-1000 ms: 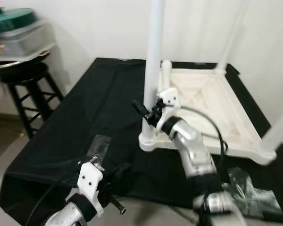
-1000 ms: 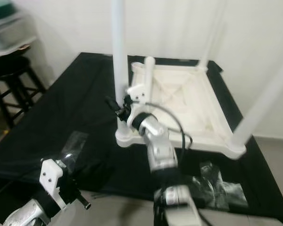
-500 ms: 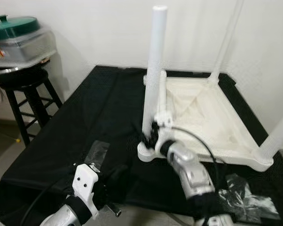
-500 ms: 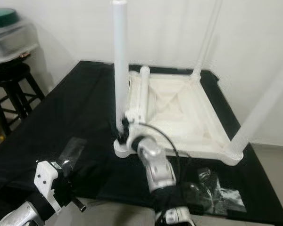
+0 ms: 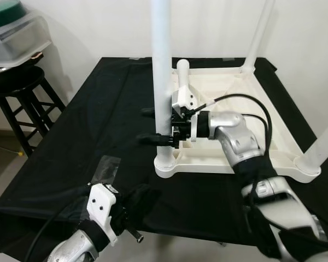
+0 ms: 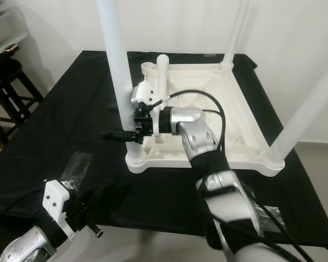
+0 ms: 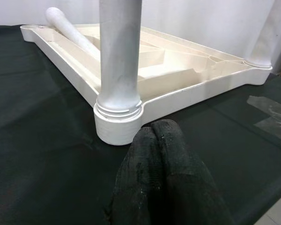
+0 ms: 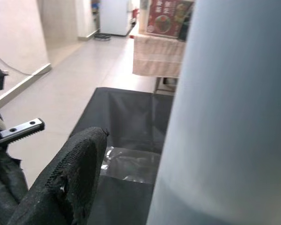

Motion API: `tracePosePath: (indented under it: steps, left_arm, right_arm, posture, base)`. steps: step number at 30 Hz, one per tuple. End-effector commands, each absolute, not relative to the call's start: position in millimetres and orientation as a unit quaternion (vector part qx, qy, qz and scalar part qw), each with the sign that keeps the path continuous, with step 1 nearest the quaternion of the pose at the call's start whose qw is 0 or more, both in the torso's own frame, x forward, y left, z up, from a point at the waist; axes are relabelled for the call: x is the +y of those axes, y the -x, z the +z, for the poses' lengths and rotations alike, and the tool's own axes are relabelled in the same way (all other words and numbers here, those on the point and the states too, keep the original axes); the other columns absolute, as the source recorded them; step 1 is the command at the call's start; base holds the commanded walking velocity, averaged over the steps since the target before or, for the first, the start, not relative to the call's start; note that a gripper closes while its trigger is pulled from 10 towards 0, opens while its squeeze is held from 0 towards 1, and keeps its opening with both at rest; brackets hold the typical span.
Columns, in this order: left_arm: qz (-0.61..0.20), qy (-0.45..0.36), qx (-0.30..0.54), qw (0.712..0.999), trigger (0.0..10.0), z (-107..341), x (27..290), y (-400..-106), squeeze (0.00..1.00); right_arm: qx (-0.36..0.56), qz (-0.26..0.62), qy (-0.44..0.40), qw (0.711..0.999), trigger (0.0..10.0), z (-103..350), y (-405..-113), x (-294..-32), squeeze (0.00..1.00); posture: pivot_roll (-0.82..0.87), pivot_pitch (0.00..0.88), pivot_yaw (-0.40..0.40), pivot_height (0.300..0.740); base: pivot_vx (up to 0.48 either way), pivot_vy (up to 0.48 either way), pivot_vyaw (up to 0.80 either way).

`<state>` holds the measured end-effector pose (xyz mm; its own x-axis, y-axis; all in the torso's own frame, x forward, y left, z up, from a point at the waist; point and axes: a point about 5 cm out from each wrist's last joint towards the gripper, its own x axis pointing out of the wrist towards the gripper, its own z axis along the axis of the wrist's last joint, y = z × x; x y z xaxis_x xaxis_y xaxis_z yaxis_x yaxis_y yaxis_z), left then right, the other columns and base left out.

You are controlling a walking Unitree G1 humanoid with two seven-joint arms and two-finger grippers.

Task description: Building children table

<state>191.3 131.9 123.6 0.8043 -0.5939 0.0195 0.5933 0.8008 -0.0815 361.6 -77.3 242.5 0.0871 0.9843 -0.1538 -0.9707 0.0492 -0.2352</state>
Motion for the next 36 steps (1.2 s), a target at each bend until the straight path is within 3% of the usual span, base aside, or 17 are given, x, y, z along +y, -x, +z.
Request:
tracePosePath:
  steps: [1, 3, 4, 11, 21, 22, 23, 24, 26, 27, 28, 30, 31, 36]
  left_arm:
    - [-0.310, 0.037, 0.016, 0.950, 10.0, 118.8, 134.7, -190.5, 0.00]
    - [-0.309, 0.036, 0.017, 0.950, 10.0, 118.7, 134.8, -190.4, 0.00]
    - [-0.309, 0.036, 0.017, 0.950, 10.0, 118.7, 134.6, -190.3, 0.00]
    - [-0.310, 0.036, 0.017, 0.950, 10.0, 118.7, 133.3, -189.6, 0.00]
    - [-0.312, 0.040, 0.015, 0.949, 10.0, 119.3, 130.4, -188.3, 0.00]
    - [-0.313, 0.041, 0.015, 0.949, 10.0, 119.7, 130.1, -187.8, 0.00]
    - [-0.313, 0.041, 0.015, 0.949, 10.0, 119.7, 130.1, -187.8, 0.00]
    - [-0.314, 0.041, 0.015, 0.949, 10.0, 120.1, 130.3, -186.9, 0.00]
    - [-0.313, 0.041, 0.014, 0.949, 10.0, 121.3, 131.5, -186.4, 0.00]
    - [-0.313, 0.041, 0.014, 0.949, 10.0, 121.3, 131.5, -186.4, 0.00]
    - [-0.313, 0.041, 0.014, 0.949, 10.0, 121.9, 132.0, -186.4, 0.00]
    - [-0.314, 0.042, 0.014, 0.948, 10.0, 121.4, 132.2, -187.4, 0.00]
    - [-0.319, 0.046, 0.015, 0.946, 10.0, 120.3, 130.8, -189.0, 0.00]
    - [-0.325, 0.048, 0.016, 0.945, 10.0, 119.8, 129.3, -189.5, 0.00]
  right_arm:
    - [-0.021, 0.689, 0.143, 0.710, 10.0, 246.7, -362.2, -69.8, 0.00]
    - [-0.017, 0.687, 0.127, 0.715, 10.0, 254.0, -366.4, -68.9, 0.00]
    - [-0.015, 0.686, 0.119, 0.718, 0.5, 256.9, -368.2, -69.3, 0.00]
    - [0.003, 0.713, 0.114, 0.692, 0.0, 251.0, -370.6, -76.3, 0.00]
    - [0.018, 0.679, 0.100, 0.727, 0.0, 210.0, -364.6, -84.8, 0.00]
    - [0.032, 0.640, 0.100, 0.761, 0.0, 195.9, -364.1, -84.3, 0.00]
    - [0.032, 0.640, 0.100, 0.761, 0.0, 195.9, -364.1, -84.3, 0.00]
    - [0.049, 0.534, 0.082, 0.840, 0.0, 177.5, -365.6, -75.9, 0.00]
    - [0.124, 0.353, 0.029, 0.927, 0.0, 139.7, -348.5, -73.0, 0.00]
    - [0.124, 0.353, 0.029, 0.927, 0.0, 139.7, -348.5, -73.0, 0.00]
    - [0.171, 0.285, 0.002, 0.943, 0.0, 123.9, -333.0, -78.1, 0.00]
    - [0.157, 0.299, 0.053, 0.940, 0.0, 121.7, -312.8, -73.2, 0.00]
    - [0.121, 0.287, 0.051, 0.949, 0.0, 136.2, -323.7, -78.3, 0.00]
    - [0.115, 0.281, 0.047, 0.952, 0.0, 139.8, -326.6, -79.8, 0.00]
  posture:
    - [0.06, 0.051, 0.016, 0.740]
    - [0.06, 0.051, 0.016, 0.740]
    - [0.06, 0.051, 0.013, 0.740]
    - [0.06, 0.053, 0.012, 0.740]
    - [0.04, 0.062, 0.017, 0.740]
    - [0.04, 0.064, 0.013, 0.740]
    - [0.04, 0.064, 0.013, 0.740]
    - [0.04, 0.073, 0.000, 0.740]
    - [0.02, 0.092, 0.012, 0.740]
    - [0.02, 0.092, 0.012, 0.740]
    - [0.02, 0.092, 0.012, 0.740]
    - [0.00, 0.084, 0.019, 0.740]
    - [-0.02, 0.066, 0.027, 0.740]
    - [0.00, 0.066, 0.010, 0.740]
  base:
    - [0.000, 0.000, 0.00]
    - [0.000, 0.000, 0.00]
    - [0.000, 0.000, 0.00]
    - [0.000, 0.000, 0.00]
    - [0.000, 0.000, 0.00]
    - [0.000, 0.000, 0.00]
    - [0.000, 0.000, 0.00]
    - [0.000, 0.000, 0.00]
    - [0.000, 0.000, 0.00]
    - [0.000, 0.000, 0.00]
    - [0.000, 0.000, 0.00]
    - [0.000, 0.000, 0.00]
    - [0.000, 0.000, 0.00]
    - [0.000, 0.000, 0.00]
